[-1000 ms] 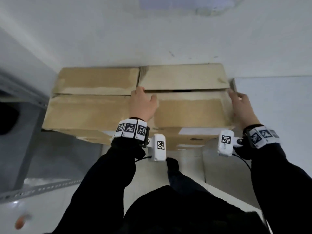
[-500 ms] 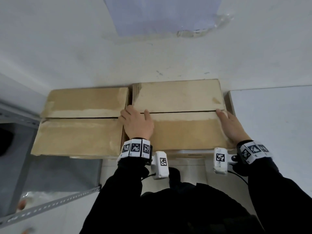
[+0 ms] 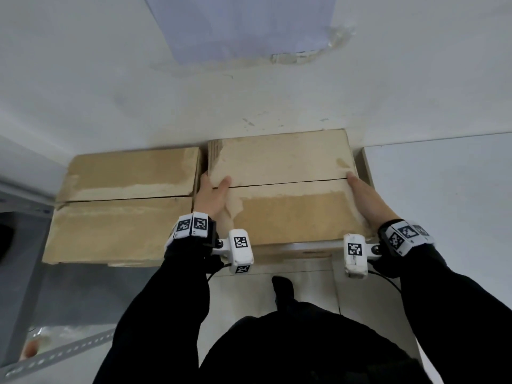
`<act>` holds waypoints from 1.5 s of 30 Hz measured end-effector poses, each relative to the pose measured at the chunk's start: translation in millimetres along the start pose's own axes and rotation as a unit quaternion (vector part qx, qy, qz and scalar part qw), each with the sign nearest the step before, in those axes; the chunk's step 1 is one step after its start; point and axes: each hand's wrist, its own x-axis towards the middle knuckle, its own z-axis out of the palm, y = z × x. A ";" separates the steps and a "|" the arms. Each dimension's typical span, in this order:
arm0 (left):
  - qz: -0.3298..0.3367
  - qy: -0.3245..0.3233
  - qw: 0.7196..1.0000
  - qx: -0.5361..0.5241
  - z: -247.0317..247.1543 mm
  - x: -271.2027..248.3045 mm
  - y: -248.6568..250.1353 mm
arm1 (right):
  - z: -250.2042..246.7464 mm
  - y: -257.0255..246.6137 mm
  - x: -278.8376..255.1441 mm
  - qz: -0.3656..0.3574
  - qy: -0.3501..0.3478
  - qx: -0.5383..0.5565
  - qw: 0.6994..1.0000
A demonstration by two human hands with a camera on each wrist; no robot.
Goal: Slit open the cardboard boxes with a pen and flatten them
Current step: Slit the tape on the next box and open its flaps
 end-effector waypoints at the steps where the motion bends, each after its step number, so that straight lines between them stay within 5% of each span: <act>1: 0.002 -0.001 1.000 0.003 -1.5 -2.7 1.6 | -0.8 -3.0 -4.1 -0.001 -0.001 -0.003 1.000; 13: 0.211 -0.012 0.975 -0.070 -1.4 -117.2 38.8 | -68.8 22.4 -143.6 -0.056 0.149 0.041 0.986; 19: 0.239 -0.109 0.949 -0.176 62.4 -185.5 51.5 | -140.8 79.5 -217.5 -0.003 0.237 0.083 0.968; 26: 0.241 -0.216 0.936 -0.136 181.3 -259.6 95.5 | -259.0 131.5 -255.3 0.012 0.331 0.059 0.942; 37: 0.165 -0.190 0.958 -0.138 374.5 -358.4 139.3 | -477.2 202.2 -213.5 -0.019 0.224 -0.003 0.974; 45: 0.155 -0.110 0.980 -0.057 425.7 -372.5 177.0 | -538.8 217.6 -169.6 -0.034 0.153 0.049 0.987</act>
